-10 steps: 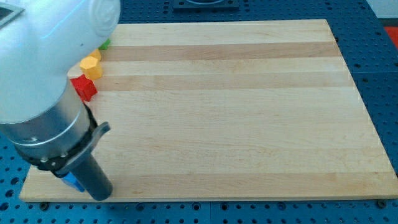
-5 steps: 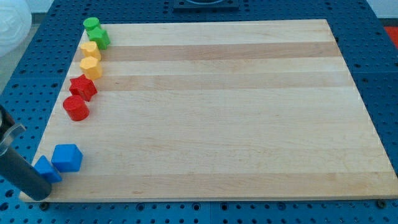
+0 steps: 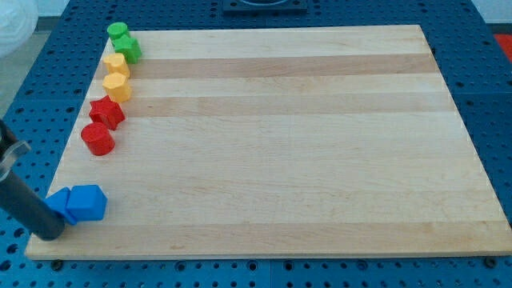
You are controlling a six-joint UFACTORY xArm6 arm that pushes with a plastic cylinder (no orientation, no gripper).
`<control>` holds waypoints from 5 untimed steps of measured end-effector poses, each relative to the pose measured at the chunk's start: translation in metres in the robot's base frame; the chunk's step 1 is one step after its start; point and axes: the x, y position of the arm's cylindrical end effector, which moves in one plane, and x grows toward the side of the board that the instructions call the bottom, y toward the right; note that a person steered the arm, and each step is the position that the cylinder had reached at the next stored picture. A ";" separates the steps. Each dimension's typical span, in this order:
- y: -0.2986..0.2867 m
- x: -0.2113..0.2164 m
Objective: Place blue triangle above blue cube
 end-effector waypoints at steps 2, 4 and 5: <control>0.000 -0.028; -0.024 -0.044; -0.030 -0.051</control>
